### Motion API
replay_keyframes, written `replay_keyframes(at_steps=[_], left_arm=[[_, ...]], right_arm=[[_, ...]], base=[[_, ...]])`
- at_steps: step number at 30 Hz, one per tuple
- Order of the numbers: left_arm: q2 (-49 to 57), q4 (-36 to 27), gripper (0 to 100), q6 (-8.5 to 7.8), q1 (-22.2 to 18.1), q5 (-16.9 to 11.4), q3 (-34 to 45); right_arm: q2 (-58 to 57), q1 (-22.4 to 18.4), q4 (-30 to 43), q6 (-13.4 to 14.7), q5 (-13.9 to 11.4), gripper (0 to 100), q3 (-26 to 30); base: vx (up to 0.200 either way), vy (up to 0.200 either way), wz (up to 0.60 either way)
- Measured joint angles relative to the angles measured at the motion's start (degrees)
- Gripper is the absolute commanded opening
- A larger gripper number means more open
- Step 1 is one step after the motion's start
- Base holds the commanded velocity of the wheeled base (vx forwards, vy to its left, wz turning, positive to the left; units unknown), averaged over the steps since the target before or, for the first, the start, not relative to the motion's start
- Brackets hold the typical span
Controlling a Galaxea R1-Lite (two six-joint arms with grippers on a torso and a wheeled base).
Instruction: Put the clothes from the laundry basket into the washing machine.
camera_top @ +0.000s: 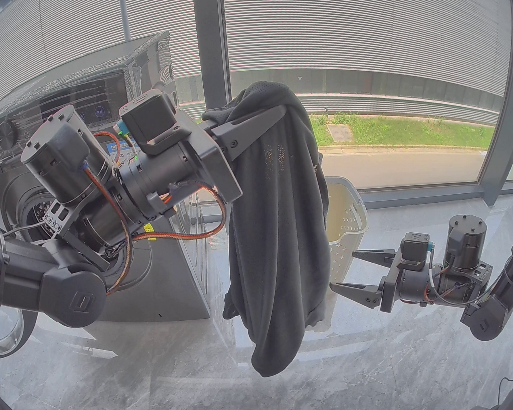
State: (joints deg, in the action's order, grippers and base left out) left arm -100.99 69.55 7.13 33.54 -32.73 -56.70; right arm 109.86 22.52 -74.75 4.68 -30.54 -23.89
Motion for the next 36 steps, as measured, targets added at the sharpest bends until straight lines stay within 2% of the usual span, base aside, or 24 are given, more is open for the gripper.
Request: replay_keyframes(at_steps=[5,11,12,29,36], left_arm=[[-0.39,0.05,0,-0.02,0.37,-0.05,-0.33],[-0.33,0.00,0,-0.05,1.19,-0.05,-0.40],[-0.33,0.00,0,-0.05,1.27,-0.05,-0.40],[-0.13,0.02,0,0.06,1.55,-0.02,-0.68],[-0.34,-0.28,0,0.06,2.16,-0.05,-1.29]], right_arm=[[-1.57,-0.52,-0.02,-0.26,-1.26,100,0.00],[-0.40,0.94,-0.05,-1.84,-7.73,100,-3.25],[-0.13,1.21,-0.02,-1.95,-8.05,100,-3.56],[11.03,5.51,-0.02,-2.17,-9.86,100,-16.42],[15.08,9.07,-0.02,-1.71,-9.95,100,-21.36]], base=[[0.000,0.000,0.00],[0.000,0.000,0.00],[0.000,0.000,0.00],[0.000,0.000,0.00],[0.000,0.000,0.00]])
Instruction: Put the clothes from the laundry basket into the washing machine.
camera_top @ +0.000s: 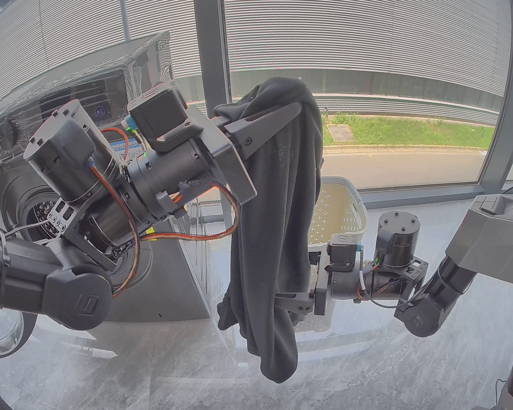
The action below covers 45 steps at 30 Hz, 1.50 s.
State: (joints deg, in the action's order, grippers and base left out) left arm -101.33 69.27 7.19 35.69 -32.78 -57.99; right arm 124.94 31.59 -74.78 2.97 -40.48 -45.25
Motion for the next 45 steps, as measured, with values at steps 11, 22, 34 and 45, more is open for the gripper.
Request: replay_keyframes(at_steps=[11,22,34,45], left_arm=[[-0.88,-0.02,0,0.09,2.21,0.16,-0.55],[-2.30,-0.24,0,0.09,2.86,0.46,-3.30],[-2.50,-0.22,0,0.13,2.94,0.62,-3.25],[-3.72,0.11,0,0.55,-0.72,0.68,-3.12]], right_arm=[[5.84,2.93,-0.05,3.47,3.62,100,-8.41],[9.68,3.19,-0.05,6.68,8.13,0,-13.48],[10.51,3.24,-0.44,7.29,9.05,0,-14.62],[-0.57,5.45,-2.07,6.17,5.27,0,7.63]], base=[[0.000,0.000,0.00],[0.000,0.000,0.00],[0.000,0.000,0.00],[0.000,0.000,0.00]])
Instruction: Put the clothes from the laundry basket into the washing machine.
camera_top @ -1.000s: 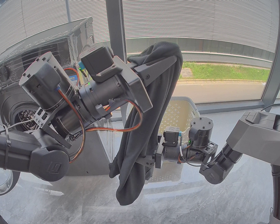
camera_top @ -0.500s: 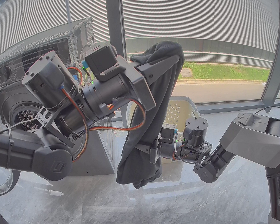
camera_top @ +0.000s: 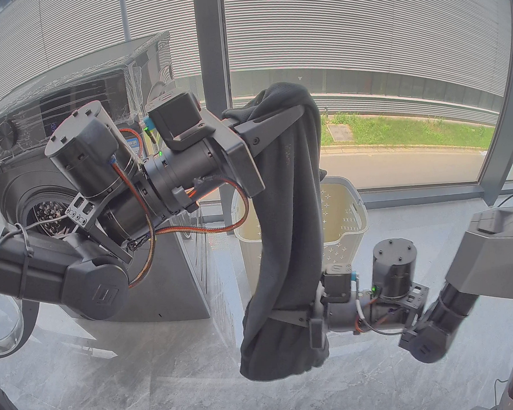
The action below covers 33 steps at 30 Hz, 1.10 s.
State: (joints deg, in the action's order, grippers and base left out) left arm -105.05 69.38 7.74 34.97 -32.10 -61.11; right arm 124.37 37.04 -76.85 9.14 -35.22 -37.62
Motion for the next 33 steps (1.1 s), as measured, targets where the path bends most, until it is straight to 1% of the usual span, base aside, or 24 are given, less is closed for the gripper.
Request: replay_keyframes(at_steps=[3,4,7,9,14,16,19,21,22,23,26,29,31,33], left_arm=[[-1.05,0.20,0,0.06,-1.77,0.13,0.48],[-1.38,0.28,100,0.09,-2.15,0.18,0.63],[-2.95,0.61,100,0.09,-3.63,0.29,1.46],[-4.05,0.69,100,0.11,-4.33,0.30,2.11],[-6.17,0.72,100,0.09,-5.71,0.30,4.11],[-6.95,1.05,100,-0.44,-7.06,0.20,6.05],[-8.44,2.52,100,-2.35,-10.75,-0.52,10.24],[-9.62,5.32,100,-3.54,-13.70,-2.50,13.46],[-10.34,7.36,100,-4.24,-15.25,-4.46,15.30],[-10.63,8.11,100,-4.51,-15.80,-5.49,16.08],[-11.50,12.08,100,-5.17,-17.90,-10.35,19.74],[-11.43,15.14,100,-5.45,-18.82,-13.78,23.44],[-11.13,16.04,100,-5.56,-19.19,-14.64,25.37],[-10.75,16.29,100,-5.63,-19.91,-14.90,27.66]], right_arm=[[-6.81,1.27,-0.30,-0.37,-1.10,0,8.07],[-8.52,1.72,-0.30,-0.41,-1.32,0,9.76],[-15.17,4.04,-0.48,-0.61,-2.19,0,15.65],[-18.47,5.66,-0.56,-0.67,-2.61,0,18.22],[-23.21,7.31,-0.66,-0.72,-2.83,0,20.59],[-24.20,7.47,-0.66,-0.72,-2.77,0,20.76],[-25.42,7.53,-0.66,-0.69,-2.72,0,20.92],[-26.19,7.31,-0.66,-0.69,-2.68,0,21.00],[-26.64,7.03,-0.66,-0.67,-2.61,0,21.03],[-26.84,6.88,-0.66,-0.67,-2.63,0,21.03],[-27.68,5.52,-0.63,-0.66,-2.52,0,21.09],[-28.37,3.39,-0.63,-0.63,-2.35,0,20.87],[-28.70,2.21,-0.63,-0.59,-2.24,0,20.68],[-29.09,0.91,-0.66,-0.56,-2.15,0,20.43]], base=[[0.000,0.000,0.00],[0.000,0.000,0.00],[0.000,0.000,0.00],[0.000,0.000,0.00],[0.000,0.000,0.00],[0.000,0.000,0.00],[0.000,0.000,0.00],[0.000,0.000,0.00],[0.000,0.000,0.00],[0.000,0.000,0.00],[0.000,0.000,0.00],[0.000,0.000,0.00],[0.000,0.000,0.00],[0.000,0.000,0.00]])
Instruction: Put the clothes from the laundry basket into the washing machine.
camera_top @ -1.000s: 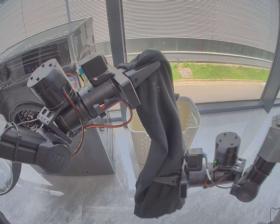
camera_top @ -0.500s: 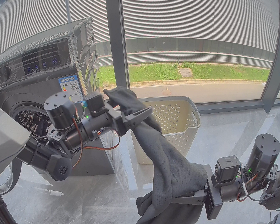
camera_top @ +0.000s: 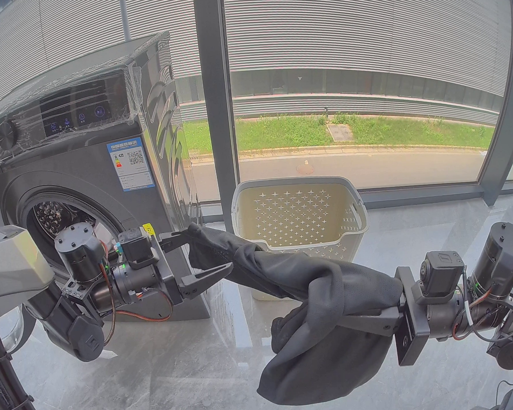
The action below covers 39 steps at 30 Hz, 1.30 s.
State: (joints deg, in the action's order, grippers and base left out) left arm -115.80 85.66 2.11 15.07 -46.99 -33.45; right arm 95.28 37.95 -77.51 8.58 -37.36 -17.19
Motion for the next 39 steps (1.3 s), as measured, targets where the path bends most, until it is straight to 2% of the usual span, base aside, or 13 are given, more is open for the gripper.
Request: replay_keyframes(at_steps=[3,6,8,10,15,27,34,39], left_arm=[[0.28,0.22,100,-0.61,-2.73,-0.24,2.58],[0.52,0.20,100,-1.97,-6.00,-1.15,4.55],[1.16,0.20,100,-2.55,-7.19,-3.64,5.78],[1.99,0.20,100,-2.89,-7.28,-5.01,6.74],[5.94,0.22,100,-3.22,-2.51,-6.51,10.03],[10.89,-0.13,100,-4.07,14.81,-7.01,14.13],[8.25,-0.27,100,-4.29,18.62,-6.90,13.12],[6.10,-0.24,100,-4.29,19.41,-6.73,12.40]], right_arm=[[-0.63,-1.57,0.02,0.06,0.06,0,-0.28],[-1.32,-3.15,0.02,0.28,0.15,0,-0.41],[-1.76,-4.02,0.02,0.41,0.20,0,-0.50],[-1.99,-4.57,0.00,0.50,0.22,0,-0.63],[-2.21,-5.18,0.00,0.59,0.22,0,-0.94],[-1.46,-1.85,0.02,0.45,0.06,0,-1.90],[-1.34,0.80,0.02,0.52,0.04,0,-2.71],[-1.34,1.77,0.00,0.74,-0.13,0,-3.91]], base=[[0.000,0.000,0.00],[0.000,0.000,0.00],[0.000,0.000,0.00],[0.000,0.000,0.00],[0.000,0.000,0.00],[0.000,0.000,0.00],[0.000,0.000,0.00],[0.000,0.000,0.00]])
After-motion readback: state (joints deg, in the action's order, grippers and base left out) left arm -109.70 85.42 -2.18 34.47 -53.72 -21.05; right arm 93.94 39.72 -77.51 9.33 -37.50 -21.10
